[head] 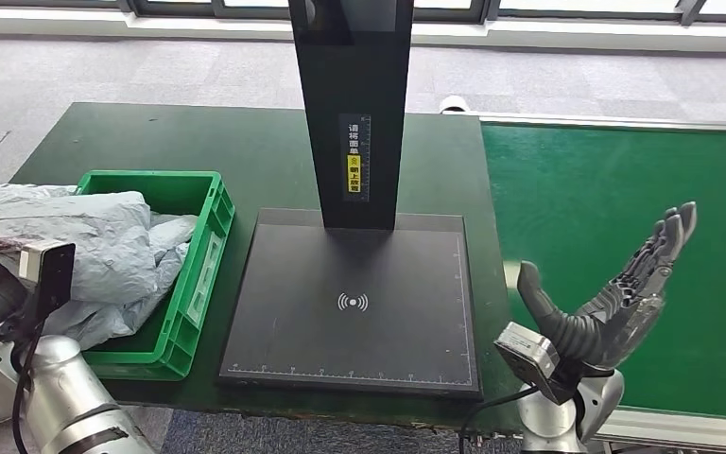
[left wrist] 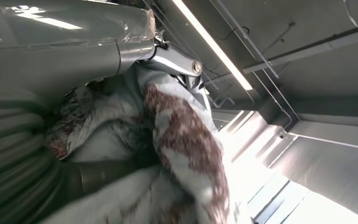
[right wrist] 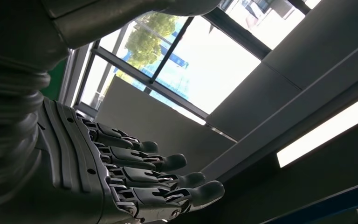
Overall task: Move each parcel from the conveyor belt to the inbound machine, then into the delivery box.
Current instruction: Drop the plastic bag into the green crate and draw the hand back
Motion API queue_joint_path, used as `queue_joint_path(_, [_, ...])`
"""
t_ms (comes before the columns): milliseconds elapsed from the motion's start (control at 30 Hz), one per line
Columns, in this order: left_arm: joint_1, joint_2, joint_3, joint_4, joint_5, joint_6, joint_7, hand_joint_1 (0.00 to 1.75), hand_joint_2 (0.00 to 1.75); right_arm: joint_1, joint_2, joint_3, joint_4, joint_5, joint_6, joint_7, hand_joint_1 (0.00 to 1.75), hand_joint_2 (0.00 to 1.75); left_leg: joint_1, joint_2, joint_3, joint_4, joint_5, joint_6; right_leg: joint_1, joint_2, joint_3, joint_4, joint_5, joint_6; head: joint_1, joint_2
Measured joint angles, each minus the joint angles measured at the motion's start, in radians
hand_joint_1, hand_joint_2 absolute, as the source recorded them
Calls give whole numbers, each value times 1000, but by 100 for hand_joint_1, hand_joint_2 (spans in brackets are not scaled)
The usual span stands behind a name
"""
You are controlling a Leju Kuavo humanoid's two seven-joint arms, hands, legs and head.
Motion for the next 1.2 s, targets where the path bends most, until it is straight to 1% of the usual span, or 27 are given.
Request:
queue_joint_path(333, [0,-2,22,20,-27,0,0,0,175,19,0,-7,-16,2,0,0,0,175,0,0,0,0,0,0,0,0,0,0,0,0,0,0])
queue_joint_path(1200, [0,-3,24,31,-31,0,0,0,175,19,0,-7,-19,2,0,0,0,175,0,0,0,0,0,0,0,0,0,0,0,0,0,0])
